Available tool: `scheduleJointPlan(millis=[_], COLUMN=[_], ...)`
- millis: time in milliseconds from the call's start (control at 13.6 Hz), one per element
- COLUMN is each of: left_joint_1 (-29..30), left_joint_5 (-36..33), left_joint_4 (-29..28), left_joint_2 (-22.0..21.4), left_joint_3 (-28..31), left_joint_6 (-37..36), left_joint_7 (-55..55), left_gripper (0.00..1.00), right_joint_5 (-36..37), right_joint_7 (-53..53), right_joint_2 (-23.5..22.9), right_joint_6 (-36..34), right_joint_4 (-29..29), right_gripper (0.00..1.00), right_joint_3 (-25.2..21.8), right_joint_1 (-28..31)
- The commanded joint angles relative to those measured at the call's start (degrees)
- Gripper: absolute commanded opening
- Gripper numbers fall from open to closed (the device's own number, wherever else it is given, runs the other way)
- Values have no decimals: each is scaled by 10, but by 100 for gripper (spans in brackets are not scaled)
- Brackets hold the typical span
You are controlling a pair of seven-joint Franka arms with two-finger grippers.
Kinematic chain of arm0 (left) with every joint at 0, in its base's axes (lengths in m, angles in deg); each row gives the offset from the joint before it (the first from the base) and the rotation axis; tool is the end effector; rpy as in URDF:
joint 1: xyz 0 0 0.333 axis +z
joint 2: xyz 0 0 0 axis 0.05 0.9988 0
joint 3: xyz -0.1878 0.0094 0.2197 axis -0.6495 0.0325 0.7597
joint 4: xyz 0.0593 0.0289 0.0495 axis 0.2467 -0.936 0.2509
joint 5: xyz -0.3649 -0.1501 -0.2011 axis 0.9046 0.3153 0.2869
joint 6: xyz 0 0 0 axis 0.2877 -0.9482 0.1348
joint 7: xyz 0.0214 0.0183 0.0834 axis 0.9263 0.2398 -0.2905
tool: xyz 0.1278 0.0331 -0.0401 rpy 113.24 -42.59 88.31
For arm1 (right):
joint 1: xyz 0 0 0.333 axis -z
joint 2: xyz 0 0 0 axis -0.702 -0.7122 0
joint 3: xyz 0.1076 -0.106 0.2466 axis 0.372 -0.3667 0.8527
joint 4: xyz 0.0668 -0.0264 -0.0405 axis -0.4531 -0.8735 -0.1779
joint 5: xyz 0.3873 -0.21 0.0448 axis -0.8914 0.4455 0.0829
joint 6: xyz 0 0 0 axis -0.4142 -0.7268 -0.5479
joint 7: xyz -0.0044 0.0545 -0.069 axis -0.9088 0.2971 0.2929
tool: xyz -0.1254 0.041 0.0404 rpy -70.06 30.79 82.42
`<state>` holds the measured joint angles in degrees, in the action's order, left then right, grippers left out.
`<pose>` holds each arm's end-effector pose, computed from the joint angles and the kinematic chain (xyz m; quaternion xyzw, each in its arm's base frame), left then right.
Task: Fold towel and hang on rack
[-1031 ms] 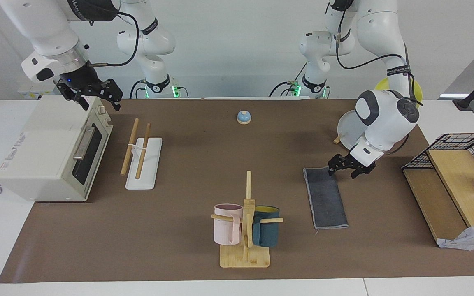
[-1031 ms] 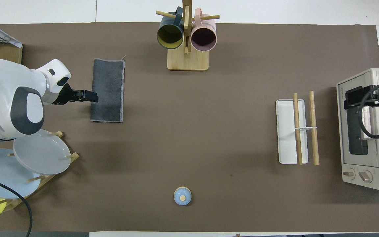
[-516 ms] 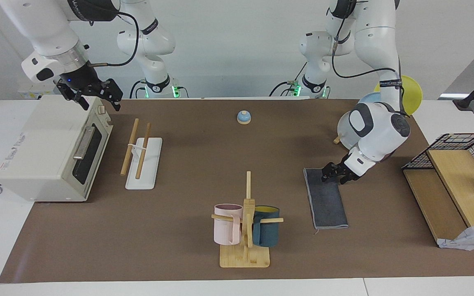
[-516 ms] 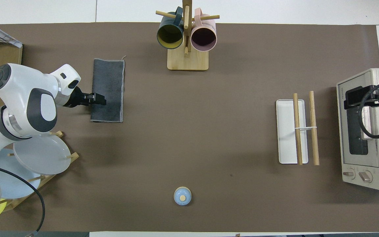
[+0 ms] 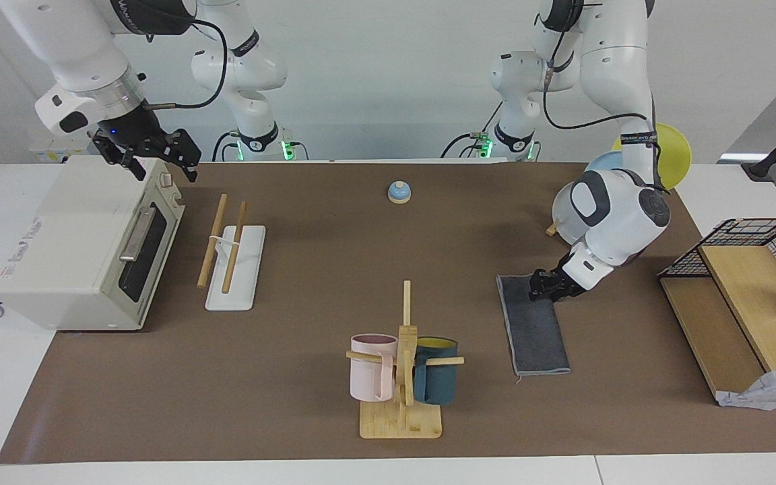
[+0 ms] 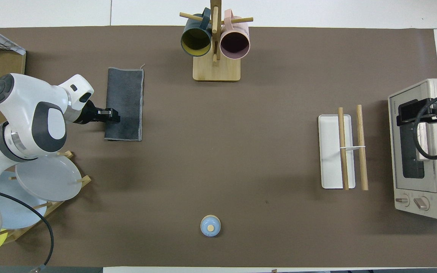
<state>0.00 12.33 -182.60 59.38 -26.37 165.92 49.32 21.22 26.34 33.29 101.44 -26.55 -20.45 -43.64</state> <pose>0.6310 -0.0872 0.2111 0.9896 -0.0486 0.0026 0.1350 0.5885 -0.0106 0.5675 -0.9985 0.0444 0.0266 0.0158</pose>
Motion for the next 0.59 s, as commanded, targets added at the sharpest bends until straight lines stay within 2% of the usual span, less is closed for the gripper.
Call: scheduleJointPlan(millis=[0,221,516], left_joint_1=[-4,-2,1], left_joint_5=[14,15,35], left_joint_4=[-4,-5,5], left_joint_2=[4,4,3], left_joint_3=[3,4,5], left_joint_6=[16,15,3], left_joint_7=[12,9,0], left_gripper=[32,0,0], right_joint_5=[-10,-9,-10], right_joint_7=[4,4,4], right_joint_2=[15,15,15], right_joint_6=[9,9,9], right_joint_4=[-17,-17,-17], right_gripper=[100,100,100], right_joint_3=[3,3,3], right_joint_1=[6,6,6])
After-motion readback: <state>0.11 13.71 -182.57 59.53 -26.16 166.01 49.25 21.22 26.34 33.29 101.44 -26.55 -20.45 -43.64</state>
